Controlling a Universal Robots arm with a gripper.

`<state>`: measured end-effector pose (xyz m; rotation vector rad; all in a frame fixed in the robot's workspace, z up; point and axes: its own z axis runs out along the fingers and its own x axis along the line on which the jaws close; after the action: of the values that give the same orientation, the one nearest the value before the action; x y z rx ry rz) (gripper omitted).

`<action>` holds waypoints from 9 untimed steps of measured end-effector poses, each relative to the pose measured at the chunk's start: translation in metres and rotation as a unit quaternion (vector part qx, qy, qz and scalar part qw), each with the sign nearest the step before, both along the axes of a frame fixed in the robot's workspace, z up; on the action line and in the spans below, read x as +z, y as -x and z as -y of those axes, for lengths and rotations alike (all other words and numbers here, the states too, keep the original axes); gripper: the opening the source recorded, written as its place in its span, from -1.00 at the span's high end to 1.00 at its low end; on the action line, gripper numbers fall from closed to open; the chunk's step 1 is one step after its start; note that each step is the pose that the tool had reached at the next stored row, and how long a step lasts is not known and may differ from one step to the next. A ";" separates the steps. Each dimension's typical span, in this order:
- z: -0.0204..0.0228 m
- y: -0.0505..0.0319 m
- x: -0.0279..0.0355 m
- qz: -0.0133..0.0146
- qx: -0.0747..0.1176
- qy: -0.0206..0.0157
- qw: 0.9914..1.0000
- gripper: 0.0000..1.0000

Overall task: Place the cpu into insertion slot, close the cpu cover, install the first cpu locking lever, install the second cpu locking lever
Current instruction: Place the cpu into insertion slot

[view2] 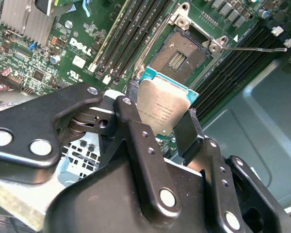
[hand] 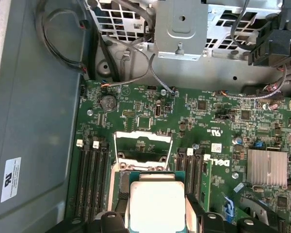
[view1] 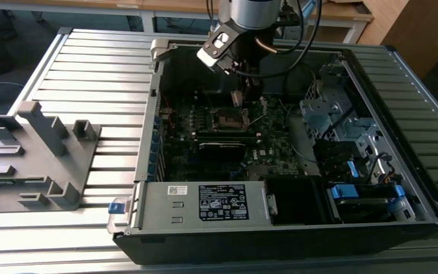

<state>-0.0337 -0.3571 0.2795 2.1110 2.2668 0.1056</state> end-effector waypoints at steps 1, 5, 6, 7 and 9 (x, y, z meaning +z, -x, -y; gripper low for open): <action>-0.0005 0.0003 -0.0001 0.000 0.000 0.000 1.000 -0.08; -0.0032 0.0016 -0.0004 0.000 0.000 0.000 1.000 -0.08; -0.0037 0.0019 -0.0005 0.000 0.000 0.000 1.000 -0.08; -0.0039 0.0021 -0.0005 0.000 0.000 0.000 1.000 -0.08; -0.0039 0.0021 -0.0005 0.000 0.000 0.000 1.000 -0.08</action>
<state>-0.0358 -0.3532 0.2790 2.1116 2.2663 0.1058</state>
